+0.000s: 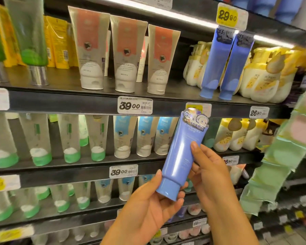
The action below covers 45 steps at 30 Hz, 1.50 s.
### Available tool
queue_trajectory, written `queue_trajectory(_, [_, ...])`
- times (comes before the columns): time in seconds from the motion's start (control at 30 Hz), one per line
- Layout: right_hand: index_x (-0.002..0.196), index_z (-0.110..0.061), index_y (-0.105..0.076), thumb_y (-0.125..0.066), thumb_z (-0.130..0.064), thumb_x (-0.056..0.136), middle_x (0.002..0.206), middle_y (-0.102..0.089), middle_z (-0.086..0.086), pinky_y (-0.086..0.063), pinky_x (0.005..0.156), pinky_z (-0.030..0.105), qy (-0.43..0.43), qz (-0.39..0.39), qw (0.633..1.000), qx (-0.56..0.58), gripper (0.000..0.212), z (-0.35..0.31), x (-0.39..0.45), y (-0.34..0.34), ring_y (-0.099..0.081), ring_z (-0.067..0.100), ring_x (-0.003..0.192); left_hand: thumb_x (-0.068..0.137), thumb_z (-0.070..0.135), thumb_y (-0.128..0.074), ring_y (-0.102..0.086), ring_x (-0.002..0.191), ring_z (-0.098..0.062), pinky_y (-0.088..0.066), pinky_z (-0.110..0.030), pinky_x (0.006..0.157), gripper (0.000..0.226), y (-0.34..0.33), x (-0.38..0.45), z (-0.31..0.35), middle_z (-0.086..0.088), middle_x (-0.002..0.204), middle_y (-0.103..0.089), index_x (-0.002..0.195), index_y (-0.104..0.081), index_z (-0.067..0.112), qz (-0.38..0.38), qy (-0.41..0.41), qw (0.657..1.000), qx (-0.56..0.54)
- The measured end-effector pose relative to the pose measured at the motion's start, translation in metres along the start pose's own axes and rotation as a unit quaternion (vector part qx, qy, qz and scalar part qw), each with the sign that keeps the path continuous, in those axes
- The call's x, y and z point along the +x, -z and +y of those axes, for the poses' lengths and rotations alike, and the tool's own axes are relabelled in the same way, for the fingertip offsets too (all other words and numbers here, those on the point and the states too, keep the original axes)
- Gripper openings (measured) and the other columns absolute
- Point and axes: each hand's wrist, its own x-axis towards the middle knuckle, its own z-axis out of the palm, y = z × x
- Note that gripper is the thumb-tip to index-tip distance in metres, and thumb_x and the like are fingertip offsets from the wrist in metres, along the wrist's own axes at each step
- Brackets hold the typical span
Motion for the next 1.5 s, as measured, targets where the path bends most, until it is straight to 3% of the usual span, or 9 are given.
queue_trajectory(0.13, [0.104, -0.002, -0.061, -0.061, -0.026, 0.075, 0.08, -0.072, 0.008, -0.053, 0.051, 0.022, -0.006, -0.002, 1.0, 0.014, 0.038, 0.003, -0.002, -0.004, -0.068, 0.013, 0.064, 0.067, 0.023, -0.063, -0.066, 0.061, -0.031, -0.058, -0.036, 0.052, 0.039, 0.005, -0.005, 0.002, -0.031, 0.093, -0.067, 0.091, -0.072, -0.007, -0.002, -0.022, 0.999, 0.03])
queue_trajectory(0.27, [0.102, -0.007, -0.059, -0.059, -0.025, 0.081, 0.079, -0.072, 0.002, -0.052, 0.053, 0.02, 0.003, -0.017, 1.0, -0.005, 0.028, 0.006, -0.005, -0.005, -0.067, 0.01, 0.065, 0.066, 0.018, -0.066, -0.068, 0.068, -0.03, -0.058, -0.037, 0.058, 0.029, 0.011, -0.009, 0.007, -0.024, 0.088, -0.069, 0.089, -0.074, 0.002, 0.015, -0.065, 0.993, 0.095])
queue_trajectory(0.37, [0.105, -0.011, -0.063, -0.061, -0.034, 0.072, 0.086, -0.072, 0.001, -0.052, 0.059, 0.02, 0.012, -0.061, 0.996, -0.066, 0.04, 0.009, -0.01, -0.008, -0.067, 0.01, 0.075, 0.063, 0.016, -0.069, -0.069, 0.073, -0.025, -0.058, -0.036, 0.062, 0.032, 0.015, -0.011, 0.009, -0.017, 0.092, -0.071, 0.094, -0.075, 0.01, 0.031, -0.09, 0.986, 0.14])
queue_trajectory(0.47, [0.105, -0.01, -0.064, -0.065, -0.042, 0.063, 0.087, -0.07, 0.002, -0.054, 0.075, 0.033, 0.021, -0.069, 0.989, -0.126, 0.053, 0.013, -0.014, -0.011, -0.063, 0.015, 0.083, 0.06, 0.014, -0.071, -0.07, 0.076, -0.02, -0.057, -0.035, 0.064, 0.037, 0.016, -0.014, 0.007, -0.014, 0.096, -0.072, 0.097, -0.074, 0.011, 0.037, -0.097, 0.981, 0.163])
queue_trajectory(0.57, [0.098, -0.009, -0.067, -0.067, -0.04, 0.062, 0.084, -0.067, 0.005, -0.051, 0.082, 0.041, 0.028, -0.05, 0.991, -0.122, 0.047, 0.016, -0.017, -0.011, -0.061, 0.018, 0.082, 0.058, 0.015, -0.072, -0.07, 0.074, -0.017, -0.057, -0.032, 0.062, 0.036, 0.013, -0.016, 0.004, -0.014, 0.092, -0.073, 0.093, -0.075, 0.007, 0.047, -0.094, 0.98, 0.171])
queue_trajectory(0.7, [0.094, -0.014, -0.069, -0.064, -0.035, 0.069, 0.083, -0.07, 0.003, -0.055, 0.073, 0.031, 0.028, -0.052, 0.996, -0.069, 0.034, 0.016, -0.021, -0.01, -0.063, 0.016, 0.081, 0.064, 0.024, -0.068, -0.07, 0.069, -0.024, -0.057, -0.034, 0.056, 0.03, 0.01, -0.021, 0.005, -0.021, 0.083, -0.071, 0.079, -0.075, -0.001, 0.069, -0.082, 0.987, 0.121])
queue_trajectory(0.8, [0.101, -0.011, -0.068, -0.062, -0.034, 0.071, 0.086, -0.071, 0.004, -0.055, 0.065, 0.023, 0.024, -0.055, 0.998, -0.029, 0.038, 0.014, -0.024, -0.01, -0.066, 0.014, 0.08, 0.068, 0.023, -0.065, -0.068, 0.065, -0.032, -0.058, -0.036, 0.054, 0.036, 0.007, -0.025, 0.006, -0.031, 0.09, -0.067, 0.084, -0.072, -0.009, 0.051, -0.033, 0.997, 0.057])
queue_trajectory(1.2, [0.108, -0.014, -0.065, -0.06, -0.025, 0.076, 0.101, -0.073, 0.005, -0.057, 0.075, 0.026, 0.011, -0.075, 0.997, -0.019, 0.034, 0.018, -0.028, -0.006, -0.069, 0.021, 0.095, 0.058, 0.009, -0.07, -0.068, 0.067, -0.028, -0.058, -0.037, 0.058, 0.039, 0.006, -0.029, 0.007, -0.02, 0.082, -0.069, 0.095, -0.063, 0.001, 0.114, -0.093, 0.979, 0.14])
queue_trajectory(1.5, [0.113, -0.008, -0.058, -0.059, -0.022, 0.078, 0.099, -0.072, 0.012, -0.056, 0.08, 0.037, 0.02, -0.044, 0.998, 0.026, 0.038, 0.019, -0.031, -0.008, -0.069, 0.026, 0.091, 0.066, 0.016, -0.065, -0.069, 0.072, -0.037, -0.058, -0.041, 0.054, 0.046, 0.002, -0.033, 0.009, -0.035, 0.099, -0.065, 0.105, -0.063, -0.008, 0.041, -0.003, 0.999, -0.027])
